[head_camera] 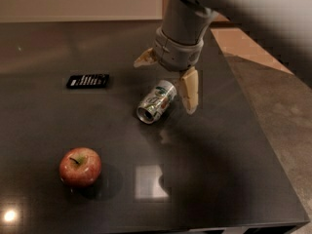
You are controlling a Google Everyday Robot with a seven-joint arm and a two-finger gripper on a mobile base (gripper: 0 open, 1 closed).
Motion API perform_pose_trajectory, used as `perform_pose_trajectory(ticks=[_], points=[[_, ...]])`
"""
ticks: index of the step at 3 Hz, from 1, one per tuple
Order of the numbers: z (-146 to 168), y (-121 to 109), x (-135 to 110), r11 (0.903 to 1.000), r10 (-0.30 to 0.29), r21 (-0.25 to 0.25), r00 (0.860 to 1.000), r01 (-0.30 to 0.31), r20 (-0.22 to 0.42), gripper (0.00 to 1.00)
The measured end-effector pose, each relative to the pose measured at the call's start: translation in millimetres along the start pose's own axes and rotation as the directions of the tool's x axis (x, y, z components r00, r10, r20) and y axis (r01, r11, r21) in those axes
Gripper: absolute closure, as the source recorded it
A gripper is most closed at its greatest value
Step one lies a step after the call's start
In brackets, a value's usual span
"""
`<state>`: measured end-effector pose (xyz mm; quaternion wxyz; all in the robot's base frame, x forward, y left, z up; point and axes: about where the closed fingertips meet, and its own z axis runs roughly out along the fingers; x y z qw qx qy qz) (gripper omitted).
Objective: Place 7up can upright
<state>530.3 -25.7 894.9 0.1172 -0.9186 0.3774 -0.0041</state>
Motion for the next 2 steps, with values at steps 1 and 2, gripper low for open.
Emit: perform_pose_trajectory(ticks=[1, 2], points=[[16, -4, -14, 0.9935, -0.102, -0.050, 0.995, 0.103, 0.004, 0.00], [31, 0, -26, 0.9785, -0.183, -0.095, 0.983, 0.183, 0.010, 0.00]])
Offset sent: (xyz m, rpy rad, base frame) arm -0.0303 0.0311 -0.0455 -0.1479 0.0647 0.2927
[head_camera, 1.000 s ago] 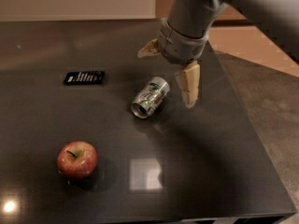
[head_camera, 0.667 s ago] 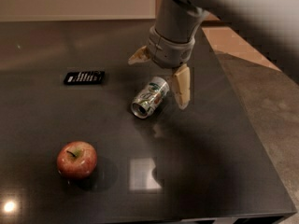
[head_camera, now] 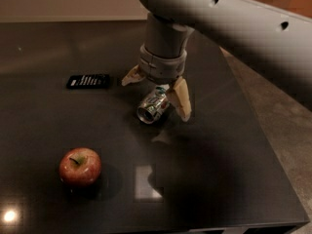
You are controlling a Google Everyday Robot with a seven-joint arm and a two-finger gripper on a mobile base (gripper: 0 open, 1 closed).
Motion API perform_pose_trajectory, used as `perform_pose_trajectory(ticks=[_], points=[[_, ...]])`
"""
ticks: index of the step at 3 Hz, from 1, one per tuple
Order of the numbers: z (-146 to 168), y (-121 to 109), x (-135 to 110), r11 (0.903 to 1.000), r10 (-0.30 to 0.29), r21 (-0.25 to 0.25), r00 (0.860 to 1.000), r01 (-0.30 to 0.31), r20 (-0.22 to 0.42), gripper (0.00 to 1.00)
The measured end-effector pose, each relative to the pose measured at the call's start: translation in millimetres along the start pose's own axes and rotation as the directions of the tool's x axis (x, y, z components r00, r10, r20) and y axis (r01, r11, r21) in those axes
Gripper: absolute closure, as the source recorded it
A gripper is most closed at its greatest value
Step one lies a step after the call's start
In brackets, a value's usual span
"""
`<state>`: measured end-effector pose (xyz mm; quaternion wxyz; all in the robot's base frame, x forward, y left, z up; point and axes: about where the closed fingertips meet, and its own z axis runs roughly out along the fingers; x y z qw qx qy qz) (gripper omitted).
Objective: Place 7up can upright
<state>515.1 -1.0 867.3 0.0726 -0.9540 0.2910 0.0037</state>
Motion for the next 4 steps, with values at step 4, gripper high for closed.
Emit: perform_pose_trajectory(ticks=[4], points=[[47, 125, 5, 0.9929, -0.105, -0.057, 0.994, 0.104, -0.005, 0.00]])
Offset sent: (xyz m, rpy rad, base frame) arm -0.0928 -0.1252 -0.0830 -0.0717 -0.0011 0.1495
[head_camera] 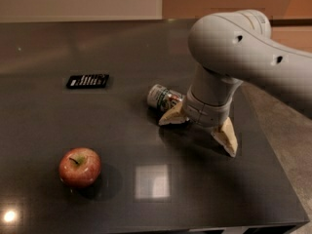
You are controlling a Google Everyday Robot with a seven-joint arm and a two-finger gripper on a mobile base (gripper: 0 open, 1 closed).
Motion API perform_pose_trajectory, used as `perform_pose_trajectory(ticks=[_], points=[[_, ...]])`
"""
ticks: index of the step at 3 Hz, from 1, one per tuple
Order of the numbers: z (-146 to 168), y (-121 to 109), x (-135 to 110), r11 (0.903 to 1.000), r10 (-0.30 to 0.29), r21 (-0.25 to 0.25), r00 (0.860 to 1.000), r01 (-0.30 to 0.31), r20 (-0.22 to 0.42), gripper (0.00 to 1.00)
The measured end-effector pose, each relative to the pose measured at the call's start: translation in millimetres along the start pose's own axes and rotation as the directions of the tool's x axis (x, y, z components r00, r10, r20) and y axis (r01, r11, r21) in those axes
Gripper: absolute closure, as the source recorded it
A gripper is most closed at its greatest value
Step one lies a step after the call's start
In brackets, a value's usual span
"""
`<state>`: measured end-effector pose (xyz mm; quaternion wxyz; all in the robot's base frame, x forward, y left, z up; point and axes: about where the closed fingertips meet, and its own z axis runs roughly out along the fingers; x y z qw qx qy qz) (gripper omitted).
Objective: Place 7up can upright
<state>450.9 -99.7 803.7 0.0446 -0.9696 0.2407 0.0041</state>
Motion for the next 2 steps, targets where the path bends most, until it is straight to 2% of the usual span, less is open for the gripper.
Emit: perform_pose_trajectory(ticks=[2], points=[[-21, 33, 3, 0.9971, 0.039, 0.061, 0.996, -0.044, 0.086, 0.00]])
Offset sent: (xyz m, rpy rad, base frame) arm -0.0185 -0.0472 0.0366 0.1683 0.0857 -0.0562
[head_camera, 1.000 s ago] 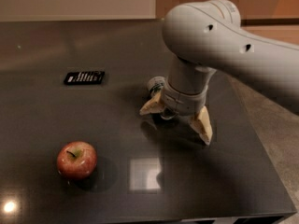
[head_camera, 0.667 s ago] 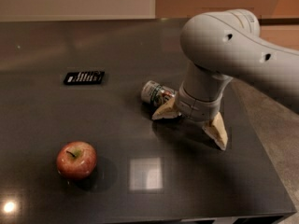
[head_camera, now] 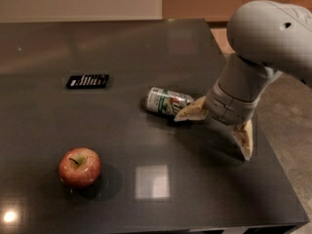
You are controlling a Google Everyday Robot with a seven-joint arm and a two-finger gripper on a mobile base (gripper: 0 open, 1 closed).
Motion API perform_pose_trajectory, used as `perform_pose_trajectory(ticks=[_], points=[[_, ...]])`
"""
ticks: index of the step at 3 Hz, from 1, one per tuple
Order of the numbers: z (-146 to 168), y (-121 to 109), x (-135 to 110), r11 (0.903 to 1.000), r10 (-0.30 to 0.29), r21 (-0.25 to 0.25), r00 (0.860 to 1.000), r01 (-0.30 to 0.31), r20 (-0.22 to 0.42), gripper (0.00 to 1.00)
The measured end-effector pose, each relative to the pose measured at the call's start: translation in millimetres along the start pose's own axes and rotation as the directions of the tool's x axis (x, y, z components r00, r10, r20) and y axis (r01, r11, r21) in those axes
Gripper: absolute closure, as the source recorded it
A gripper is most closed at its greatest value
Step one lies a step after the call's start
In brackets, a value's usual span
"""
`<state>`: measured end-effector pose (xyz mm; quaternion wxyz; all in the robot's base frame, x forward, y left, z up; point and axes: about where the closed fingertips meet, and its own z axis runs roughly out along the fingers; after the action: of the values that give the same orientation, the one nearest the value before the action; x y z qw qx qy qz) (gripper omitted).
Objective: Place 7up can upright
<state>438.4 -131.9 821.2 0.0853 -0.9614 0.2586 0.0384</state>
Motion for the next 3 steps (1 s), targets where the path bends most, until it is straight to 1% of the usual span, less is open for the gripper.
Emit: perform_pose_trajectory(ticks=[1, 2, 3], points=[[-28, 9, -3, 0.9982, 0.007, 0.058, 0.998, -0.011, 0.056, 0.00], [-66, 11, -4, 0.9918, 0.001, 0.127, 0.995, -0.013, 0.098, 0.00], [-99, 8, 2, 0.9810, 0.008, 0.192, 0.992, -0.032, 0.123, 0.00]])
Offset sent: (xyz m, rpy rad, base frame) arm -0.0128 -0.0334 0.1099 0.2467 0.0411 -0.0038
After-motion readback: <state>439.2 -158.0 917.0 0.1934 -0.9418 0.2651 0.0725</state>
